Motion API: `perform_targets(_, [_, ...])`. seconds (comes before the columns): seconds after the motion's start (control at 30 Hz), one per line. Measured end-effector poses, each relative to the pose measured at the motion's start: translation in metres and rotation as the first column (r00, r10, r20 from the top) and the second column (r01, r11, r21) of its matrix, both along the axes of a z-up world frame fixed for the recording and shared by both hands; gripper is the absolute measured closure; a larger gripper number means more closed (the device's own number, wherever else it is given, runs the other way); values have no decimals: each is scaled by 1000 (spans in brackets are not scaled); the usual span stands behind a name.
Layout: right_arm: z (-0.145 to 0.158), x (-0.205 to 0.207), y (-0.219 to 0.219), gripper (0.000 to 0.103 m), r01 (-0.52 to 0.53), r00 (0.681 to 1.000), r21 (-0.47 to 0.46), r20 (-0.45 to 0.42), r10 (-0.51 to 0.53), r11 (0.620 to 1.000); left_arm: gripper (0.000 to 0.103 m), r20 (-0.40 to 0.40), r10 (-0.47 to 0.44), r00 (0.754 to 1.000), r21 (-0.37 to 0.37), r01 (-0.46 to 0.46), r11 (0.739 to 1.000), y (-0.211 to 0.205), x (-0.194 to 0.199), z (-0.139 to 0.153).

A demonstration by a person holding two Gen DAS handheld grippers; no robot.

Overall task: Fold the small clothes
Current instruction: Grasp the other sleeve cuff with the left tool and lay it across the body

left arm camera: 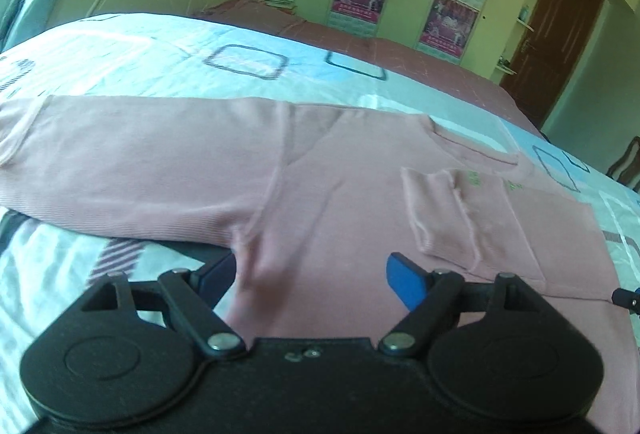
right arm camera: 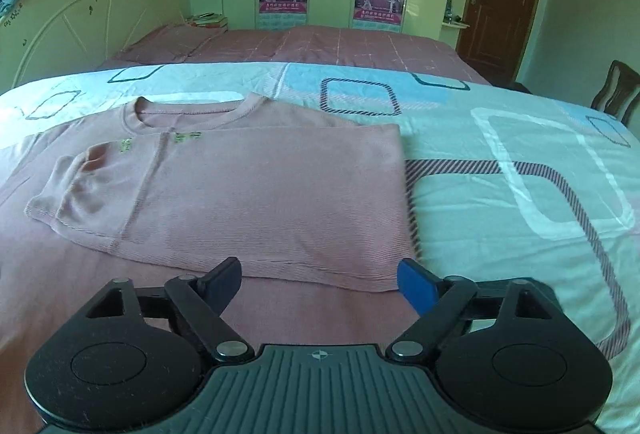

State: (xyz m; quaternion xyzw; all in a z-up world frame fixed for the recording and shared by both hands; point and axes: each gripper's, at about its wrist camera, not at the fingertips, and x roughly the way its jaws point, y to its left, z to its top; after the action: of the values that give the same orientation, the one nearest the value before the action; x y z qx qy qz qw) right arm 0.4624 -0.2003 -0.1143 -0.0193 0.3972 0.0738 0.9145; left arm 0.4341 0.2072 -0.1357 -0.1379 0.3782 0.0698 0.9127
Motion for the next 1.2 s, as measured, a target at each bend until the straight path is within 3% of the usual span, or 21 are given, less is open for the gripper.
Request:
perform_targets(0.07, [2,-2,19,36,-14,1000,19,0,14,1000,21,-1,22,1000,-5,-22,1000,21,-5,1])
perform_targets(0.23, [6,-4,70,37,-55,998,33,26,55,998,22,14,91,996,1,-91,996,82,-26,5])
perform_targets(0.33, [5,-2,95,58,-77,997,46,20,76,996,26,3,154,988,-20,-154,988,124,-36,3])
perform_targets(0.43, [4,1,116,59,-74,997,64,11,73,995,30,13,242,970,-45,-241,969,167,-48,1])
perform_targets(0.6, [7,7,147,59,-71,997,80,4,71,994,42,29,419,908,-174,-408,896,244,-73,-5])
perform_targets(0.67, [8,11,156,59,-72,997,83,3,72,994,51,41,472,881,-264,-446,855,272,-79,-10])
perform_targets(0.73, [9,15,162,59,-69,998,83,5,69,994,51,55,509,859,-323,-468,823,290,-83,-14])
perform_targets(0.93, [11,30,165,59,-24,1000,93,-2,24,995,53,75,570,818,-409,-496,766,319,-74,-22])
perform_targets(1.0, [11,33,160,59,-8,1000,98,-7,9,995,66,75,586,807,-418,-508,753,325,-71,-23])
perform_targets(1.03, [11,33,158,59,-1,1000,97,-10,2,995,77,67,590,805,-421,-513,748,327,-68,-24])
perform_targets(1.07, [10,34,155,59,5,1000,97,-13,-4,995,95,54,583,811,-440,-505,743,331,-64,-26])
perform_targets(1.1, [9,34,153,59,10,1000,98,-15,-9,995,95,63,580,812,-455,-494,741,331,-61,-25])
perform_targets(1.13, [9,35,150,59,15,1000,101,-16,-13,995,95,90,570,817,-448,-478,756,328,-58,-21])
perform_targets(1.2, [7,36,142,59,29,999,103,-17,-27,994,95,132,525,841,-393,-441,807,312,-45,-8])
